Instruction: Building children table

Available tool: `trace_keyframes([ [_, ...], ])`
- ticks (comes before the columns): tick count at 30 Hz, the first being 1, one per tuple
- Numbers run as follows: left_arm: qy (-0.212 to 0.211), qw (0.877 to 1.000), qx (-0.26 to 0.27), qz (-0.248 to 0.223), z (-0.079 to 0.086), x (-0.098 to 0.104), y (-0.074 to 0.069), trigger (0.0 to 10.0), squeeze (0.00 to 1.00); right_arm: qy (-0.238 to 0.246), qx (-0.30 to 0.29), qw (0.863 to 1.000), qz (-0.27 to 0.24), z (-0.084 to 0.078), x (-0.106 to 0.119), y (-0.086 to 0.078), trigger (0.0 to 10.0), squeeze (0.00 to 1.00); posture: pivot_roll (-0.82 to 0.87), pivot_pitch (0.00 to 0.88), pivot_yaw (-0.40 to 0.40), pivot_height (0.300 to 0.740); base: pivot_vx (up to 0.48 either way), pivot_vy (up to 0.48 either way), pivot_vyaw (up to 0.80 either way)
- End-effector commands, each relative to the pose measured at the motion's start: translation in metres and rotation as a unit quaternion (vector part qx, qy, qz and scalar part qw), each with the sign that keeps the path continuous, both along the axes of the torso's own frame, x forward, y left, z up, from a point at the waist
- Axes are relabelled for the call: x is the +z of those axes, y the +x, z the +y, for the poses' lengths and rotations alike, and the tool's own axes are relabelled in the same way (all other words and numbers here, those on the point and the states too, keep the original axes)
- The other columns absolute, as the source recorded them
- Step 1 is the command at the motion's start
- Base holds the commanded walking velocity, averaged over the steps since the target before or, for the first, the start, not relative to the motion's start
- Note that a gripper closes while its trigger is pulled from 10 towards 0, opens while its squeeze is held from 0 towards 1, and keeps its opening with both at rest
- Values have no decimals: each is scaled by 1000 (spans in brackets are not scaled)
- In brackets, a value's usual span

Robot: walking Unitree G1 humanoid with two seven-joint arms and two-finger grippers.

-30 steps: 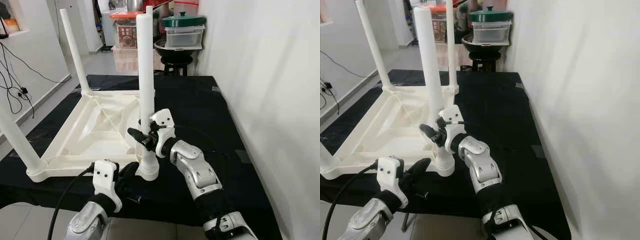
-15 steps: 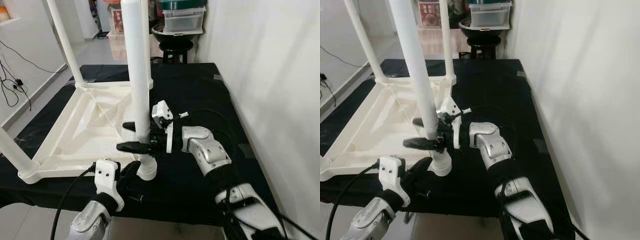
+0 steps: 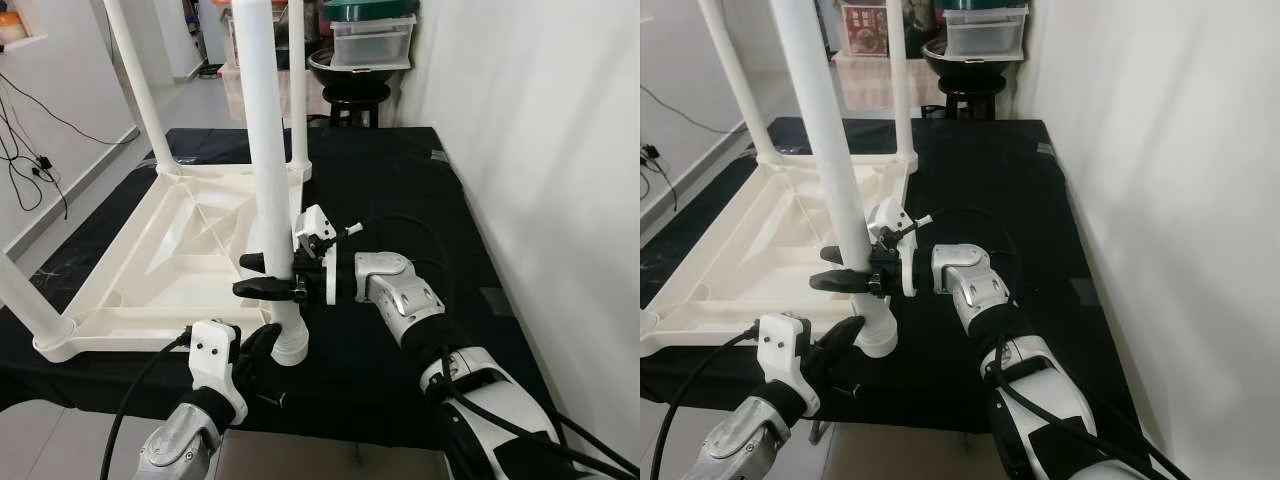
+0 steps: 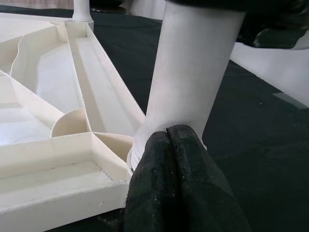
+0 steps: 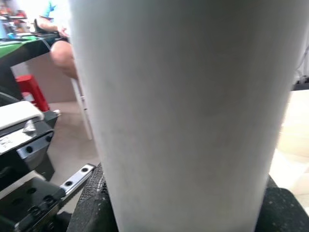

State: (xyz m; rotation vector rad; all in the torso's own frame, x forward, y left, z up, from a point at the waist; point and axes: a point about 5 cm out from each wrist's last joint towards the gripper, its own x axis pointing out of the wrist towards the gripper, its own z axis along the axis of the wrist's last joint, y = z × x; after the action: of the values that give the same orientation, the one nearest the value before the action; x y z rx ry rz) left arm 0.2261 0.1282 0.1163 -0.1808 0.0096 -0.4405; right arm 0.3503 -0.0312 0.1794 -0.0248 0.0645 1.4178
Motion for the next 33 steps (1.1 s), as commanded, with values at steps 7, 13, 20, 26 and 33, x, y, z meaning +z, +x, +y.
trace_keyframes([
  [7,3,1000,1,7,1,-2,-4,10000,0,-121,-391,911,56,-18,-75,-19,0,0,17,0,5,740,0,0,0],
  [13,1,1000,1,7,1,-2,-3,10000,0,-98,-332,937,46,2,-67,-18,0,0,17,0,6,740,0,0,0],
  [20,0,1000,4,5,1,-1,-2,10000,0,-38,-248,967,43,8,-38,-6,10000,1000,17,0,6,740,0,0,0],
  [26,-1,1000,3,6,1,-1,-1,10000,0,0,-157,987,14,8,-13,-8,10000,1000,22,0,7,740,0,0,0],
  [33,-1,1000,5,6,2,-1,0,10000,0,1,17,1000,14,-4,-3,-5,10000,0,35,0,7,740,0,0,0],
])
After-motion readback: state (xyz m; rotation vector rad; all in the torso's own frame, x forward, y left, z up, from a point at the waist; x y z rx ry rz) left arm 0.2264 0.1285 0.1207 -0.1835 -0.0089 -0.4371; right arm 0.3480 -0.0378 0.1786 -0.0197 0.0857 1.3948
